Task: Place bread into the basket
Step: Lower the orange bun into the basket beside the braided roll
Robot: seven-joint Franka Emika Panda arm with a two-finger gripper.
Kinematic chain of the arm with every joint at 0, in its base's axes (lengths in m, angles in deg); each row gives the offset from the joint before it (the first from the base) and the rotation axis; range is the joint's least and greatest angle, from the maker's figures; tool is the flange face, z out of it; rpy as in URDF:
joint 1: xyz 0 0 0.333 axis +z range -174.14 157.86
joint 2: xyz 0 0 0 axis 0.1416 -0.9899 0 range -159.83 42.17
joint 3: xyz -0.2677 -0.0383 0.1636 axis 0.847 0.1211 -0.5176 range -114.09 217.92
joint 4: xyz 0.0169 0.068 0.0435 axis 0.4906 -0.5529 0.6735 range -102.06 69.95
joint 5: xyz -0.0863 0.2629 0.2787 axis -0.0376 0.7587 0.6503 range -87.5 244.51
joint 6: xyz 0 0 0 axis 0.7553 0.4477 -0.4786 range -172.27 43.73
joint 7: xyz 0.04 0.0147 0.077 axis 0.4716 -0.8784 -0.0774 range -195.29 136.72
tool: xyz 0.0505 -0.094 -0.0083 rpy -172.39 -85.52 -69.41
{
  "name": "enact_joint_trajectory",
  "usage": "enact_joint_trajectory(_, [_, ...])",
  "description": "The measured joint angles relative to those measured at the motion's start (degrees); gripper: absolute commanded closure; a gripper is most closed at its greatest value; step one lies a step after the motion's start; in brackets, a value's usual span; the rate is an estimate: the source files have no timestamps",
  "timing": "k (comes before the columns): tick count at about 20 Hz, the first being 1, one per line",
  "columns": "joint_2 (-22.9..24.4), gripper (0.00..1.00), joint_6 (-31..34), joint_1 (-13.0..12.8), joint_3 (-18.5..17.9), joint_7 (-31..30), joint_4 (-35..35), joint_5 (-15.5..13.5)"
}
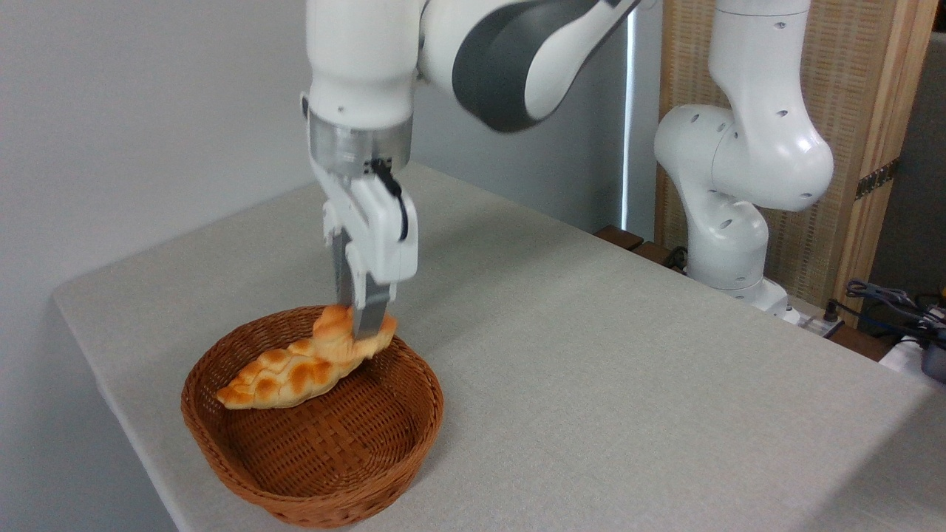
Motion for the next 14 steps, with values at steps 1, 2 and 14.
enact_joint_trajectory(1, [-0.7,0.59,-0.9,0.0,-0.1,0.0,0.0,0.0])
enact_joint_trajectory(2, [-1.9,0.57,-2.5,0.0,-0.4,0.0,0.0,0.0])
enact_joint_trajectory(14, [-8.0,0.27,-8.4,0.1,-1.0,0.0,1.1,0.0])
